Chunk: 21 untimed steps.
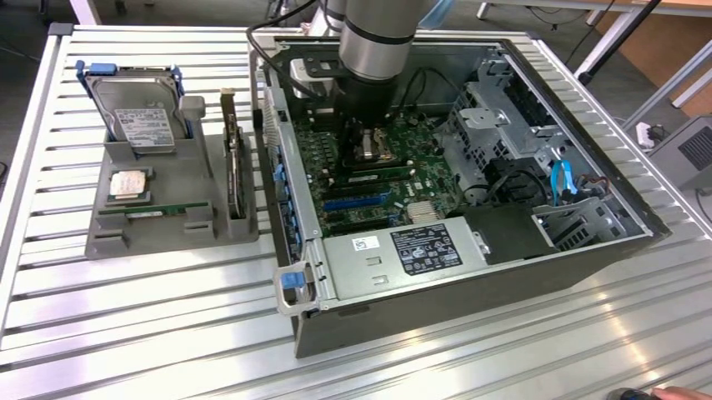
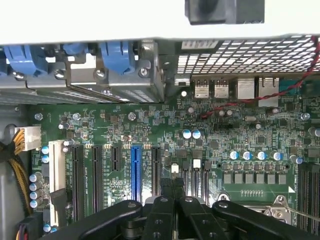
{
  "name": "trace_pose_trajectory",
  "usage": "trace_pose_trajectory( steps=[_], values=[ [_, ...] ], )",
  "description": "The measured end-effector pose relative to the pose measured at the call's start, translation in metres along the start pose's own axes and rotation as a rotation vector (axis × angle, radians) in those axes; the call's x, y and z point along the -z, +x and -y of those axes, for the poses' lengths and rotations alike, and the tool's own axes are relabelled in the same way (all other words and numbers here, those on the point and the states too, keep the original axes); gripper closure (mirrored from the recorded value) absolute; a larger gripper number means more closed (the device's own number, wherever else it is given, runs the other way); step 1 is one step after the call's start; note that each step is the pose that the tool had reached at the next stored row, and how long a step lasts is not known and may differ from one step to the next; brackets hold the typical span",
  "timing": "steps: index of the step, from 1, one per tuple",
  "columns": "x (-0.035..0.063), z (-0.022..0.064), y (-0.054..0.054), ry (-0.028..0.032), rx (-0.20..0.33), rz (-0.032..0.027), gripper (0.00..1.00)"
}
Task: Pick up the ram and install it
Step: 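Press down the ram until it locks into place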
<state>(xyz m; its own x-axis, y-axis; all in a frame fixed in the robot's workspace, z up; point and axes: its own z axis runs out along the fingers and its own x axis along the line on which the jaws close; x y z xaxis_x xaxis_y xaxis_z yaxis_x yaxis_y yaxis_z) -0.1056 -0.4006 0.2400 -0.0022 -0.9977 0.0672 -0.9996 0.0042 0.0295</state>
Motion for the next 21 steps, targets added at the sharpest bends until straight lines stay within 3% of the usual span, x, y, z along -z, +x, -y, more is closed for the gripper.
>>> trace_pose_trajectory(
  steps=[4, 13, 21],
  values=[
    [0.0001, 0.0060, -0.001, 0.0001, 0.000, 0.0002, 0.89],
    [0.0013, 0.0374, -0.005, -0.0021, 0.000, 0.0002, 0.89],
    [0.0020, 0.0567, -0.006, -0.0055, 0.001, 0.0002, 0.89]
  ],
)
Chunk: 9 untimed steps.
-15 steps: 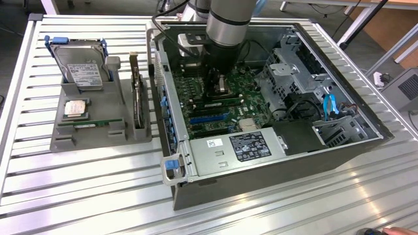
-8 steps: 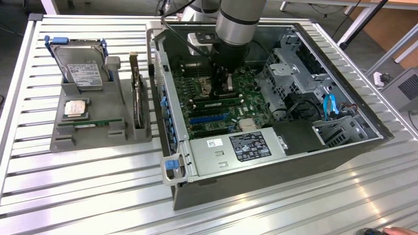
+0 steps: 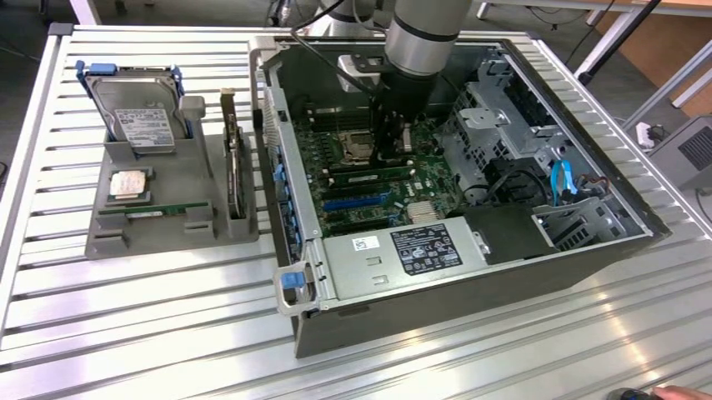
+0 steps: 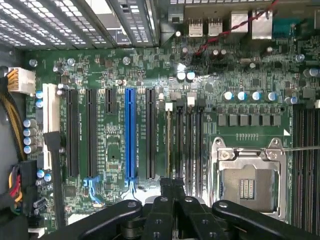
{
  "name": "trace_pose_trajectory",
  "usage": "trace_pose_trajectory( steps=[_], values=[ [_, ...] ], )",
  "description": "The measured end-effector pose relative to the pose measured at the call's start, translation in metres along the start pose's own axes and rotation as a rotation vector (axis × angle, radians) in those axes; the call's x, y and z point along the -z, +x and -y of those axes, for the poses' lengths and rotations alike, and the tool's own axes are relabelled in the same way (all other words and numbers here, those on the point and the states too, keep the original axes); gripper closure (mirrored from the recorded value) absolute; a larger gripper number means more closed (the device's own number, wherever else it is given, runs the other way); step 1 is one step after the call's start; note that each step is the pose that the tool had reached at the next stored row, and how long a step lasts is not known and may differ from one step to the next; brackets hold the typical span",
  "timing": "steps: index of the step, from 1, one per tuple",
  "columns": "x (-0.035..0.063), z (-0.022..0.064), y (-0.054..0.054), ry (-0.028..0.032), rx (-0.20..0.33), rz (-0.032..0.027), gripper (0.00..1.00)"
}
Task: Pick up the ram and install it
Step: 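Press down the ram until it locks into place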
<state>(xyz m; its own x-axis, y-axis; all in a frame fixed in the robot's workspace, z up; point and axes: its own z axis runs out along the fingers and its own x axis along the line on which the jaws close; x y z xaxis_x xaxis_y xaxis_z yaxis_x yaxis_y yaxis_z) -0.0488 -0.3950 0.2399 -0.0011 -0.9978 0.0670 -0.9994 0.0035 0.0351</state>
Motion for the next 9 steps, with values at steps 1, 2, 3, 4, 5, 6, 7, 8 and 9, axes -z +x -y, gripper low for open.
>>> trace_pose_trajectory(
  steps=[1, 2, 3, 4, 5, 6, 7, 8, 9],
  values=[
    [0.0000, 0.0000, 0.000, 0.0000, 0.000, 0.0000, 0.89],
    [0.0003, 0.0000, 0.000, -0.0004, 0.000, -0.0006, 0.89],
    [0.0044, -0.0002, 0.000, -0.0004, 0.000, 0.0003, 0.89],
    [0.0116, -0.0005, 0.001, -0.0008, 0.000, 0.0014, 0.89],
    [0.0169, -0.0007, 0.001, -0.0016, 0.001, 0.0013, 0.89],
    [0.0214, -0.0008, 0.001, -0.0020, 0.001, 0.0015, 0.89],
    [0.0269, -0.0010, 0.002, -0.0022, 0.001, 0.0013, 0.89],
    [0.0348, -0.0012, 0.002, -0.0023, 0.001, 0.0015, 0.89],
    [0.0451, -0.0016, 0.003, -0.0026, 0.001, 0.0013, 0.89]
  ],
)
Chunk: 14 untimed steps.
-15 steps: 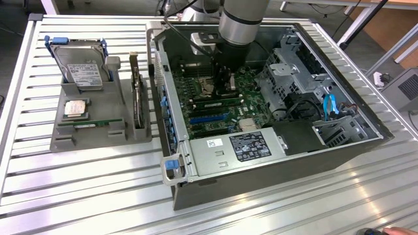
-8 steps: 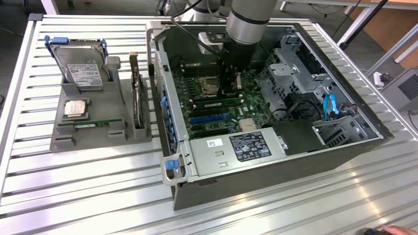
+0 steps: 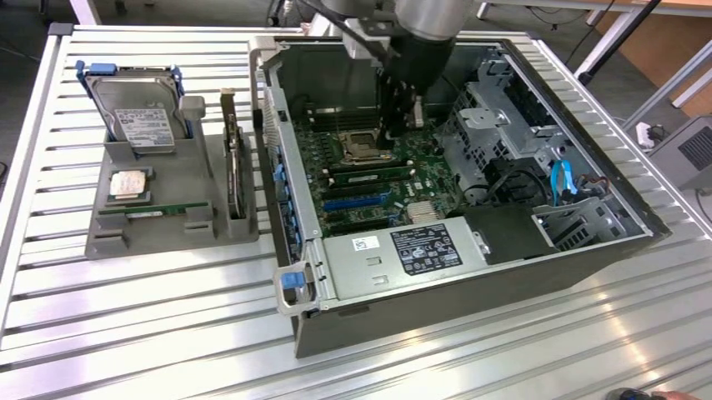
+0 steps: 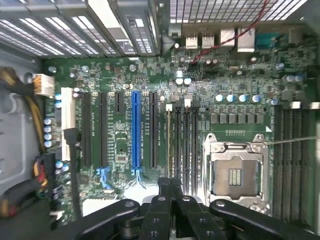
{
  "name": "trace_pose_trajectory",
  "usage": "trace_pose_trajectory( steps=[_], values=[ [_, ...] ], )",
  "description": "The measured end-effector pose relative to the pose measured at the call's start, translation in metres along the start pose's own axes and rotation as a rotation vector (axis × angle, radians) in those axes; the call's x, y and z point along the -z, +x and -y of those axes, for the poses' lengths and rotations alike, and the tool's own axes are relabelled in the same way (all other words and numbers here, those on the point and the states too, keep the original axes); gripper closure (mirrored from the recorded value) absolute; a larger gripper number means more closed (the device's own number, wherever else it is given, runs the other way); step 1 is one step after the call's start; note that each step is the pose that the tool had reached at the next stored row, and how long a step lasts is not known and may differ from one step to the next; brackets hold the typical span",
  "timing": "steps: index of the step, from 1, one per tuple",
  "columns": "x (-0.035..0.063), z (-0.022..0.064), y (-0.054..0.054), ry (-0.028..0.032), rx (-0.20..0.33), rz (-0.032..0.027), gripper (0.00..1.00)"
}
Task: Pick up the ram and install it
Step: 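Press down the ram until it locks into place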
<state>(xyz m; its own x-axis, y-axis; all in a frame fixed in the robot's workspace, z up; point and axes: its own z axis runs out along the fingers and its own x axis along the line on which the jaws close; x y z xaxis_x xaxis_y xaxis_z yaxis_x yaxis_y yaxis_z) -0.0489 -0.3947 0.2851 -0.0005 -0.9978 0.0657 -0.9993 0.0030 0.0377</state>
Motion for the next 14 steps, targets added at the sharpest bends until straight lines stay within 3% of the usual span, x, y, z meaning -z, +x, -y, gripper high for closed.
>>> trace_pose_trajectory(
  steps=[1, 2, 4, 6, 11, 14],
  values=[
    [0.0082, -0.0003, 0.000, 0.0000, 0.000, 0.0002, 0.89],
    [0.0237, -0.0009, 0.001, -0.0002, 0.000, 0.0002, 0.89],
    [0.0349, -0.0014, 0.002, -0.0002, 0.000, 0.0002, 0.89],
    [0.0534, -0.0020, 0.003, -0.0002, 0.000, 0.0002, 0.89],
    [0.0736, -0.0028, 0.005, -0.0004, 0.000, -0.0001, 0.89],
    [0.0738, -0.0028, 0.005, -0.0002, 0.000, 0.0002, 0.89]
  ],
)
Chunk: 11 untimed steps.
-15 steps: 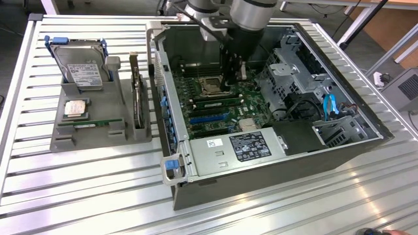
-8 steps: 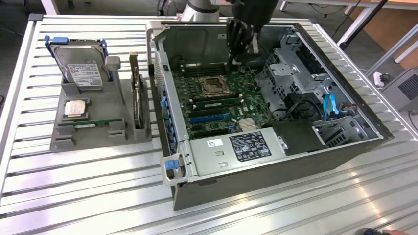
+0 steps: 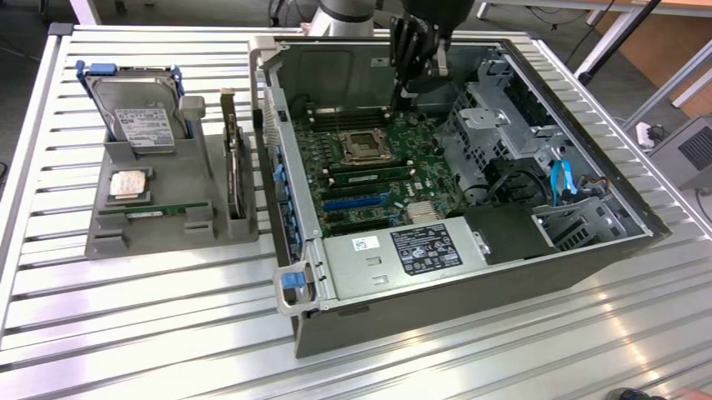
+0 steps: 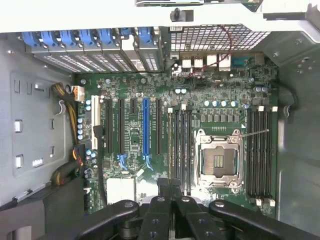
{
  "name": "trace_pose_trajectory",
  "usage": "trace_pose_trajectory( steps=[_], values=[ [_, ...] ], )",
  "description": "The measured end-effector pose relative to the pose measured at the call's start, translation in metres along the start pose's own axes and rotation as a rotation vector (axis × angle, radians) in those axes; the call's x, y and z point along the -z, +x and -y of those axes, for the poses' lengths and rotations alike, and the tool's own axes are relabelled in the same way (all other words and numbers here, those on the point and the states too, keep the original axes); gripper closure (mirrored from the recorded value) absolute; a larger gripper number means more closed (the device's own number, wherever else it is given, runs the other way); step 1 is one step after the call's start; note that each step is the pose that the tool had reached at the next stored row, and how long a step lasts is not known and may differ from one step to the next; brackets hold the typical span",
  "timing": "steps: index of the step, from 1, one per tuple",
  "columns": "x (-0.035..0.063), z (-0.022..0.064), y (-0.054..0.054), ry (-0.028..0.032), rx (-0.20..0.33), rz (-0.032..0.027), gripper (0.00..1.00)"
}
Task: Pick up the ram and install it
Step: 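Press down the ram until it locks into place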
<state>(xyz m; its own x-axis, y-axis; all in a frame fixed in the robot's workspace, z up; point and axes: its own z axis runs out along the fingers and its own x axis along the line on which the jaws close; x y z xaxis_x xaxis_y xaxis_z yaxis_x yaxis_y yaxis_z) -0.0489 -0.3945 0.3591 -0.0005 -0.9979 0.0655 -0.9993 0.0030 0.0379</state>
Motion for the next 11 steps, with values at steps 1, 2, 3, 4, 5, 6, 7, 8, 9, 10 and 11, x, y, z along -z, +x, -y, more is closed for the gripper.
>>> trace_pose_trajectory(
  steps=[1, 2, 3, 4, 5, 6, 7, 8, 9, 10, 11],
  values=[
    [0.0001, 0.0000, 0.0000, -0.0001, 0.000, -0.0001, 0.89],
    [0.0001, 0.0000, 0.0000, 0.0000, 0.000, -0.0001, 0.89],
    [0.0001, 0.0000, 0.0000, -0.0001, 0.000, -0.0001, 0.89],
    [0.0000, 0.0000, 0.0000, 0.0000, 0.000, -0.0001, 0.89],
    [0.0000, 0.0000, 0.0000, 0.0000, 0.000, -0.0001, 0.89],
    [0.0001, 0.0000, 0.0000, -0.0001, 0.000, -0.0001, 0.89],
    [0.0001, 0.0000, 0.0000, -0.0001, 0.000, -0.0001, 0.89],
    [0.0001, 0.0000, 0.0000, -0.0001, 0.000, -0.0001, 0.89],
    [0.0001, 0.0000, 0.0000, -0.0001, 0.000, -0.0001, 0.89],
    [0.0001, 0.0000, 0.0000, 0.0000, 0.000, -0.0001, 0.89],
    [0.0000, 0.0000, 0.0000, 0.0000, 0.000, 0.0000, 0.89]
  ],
)
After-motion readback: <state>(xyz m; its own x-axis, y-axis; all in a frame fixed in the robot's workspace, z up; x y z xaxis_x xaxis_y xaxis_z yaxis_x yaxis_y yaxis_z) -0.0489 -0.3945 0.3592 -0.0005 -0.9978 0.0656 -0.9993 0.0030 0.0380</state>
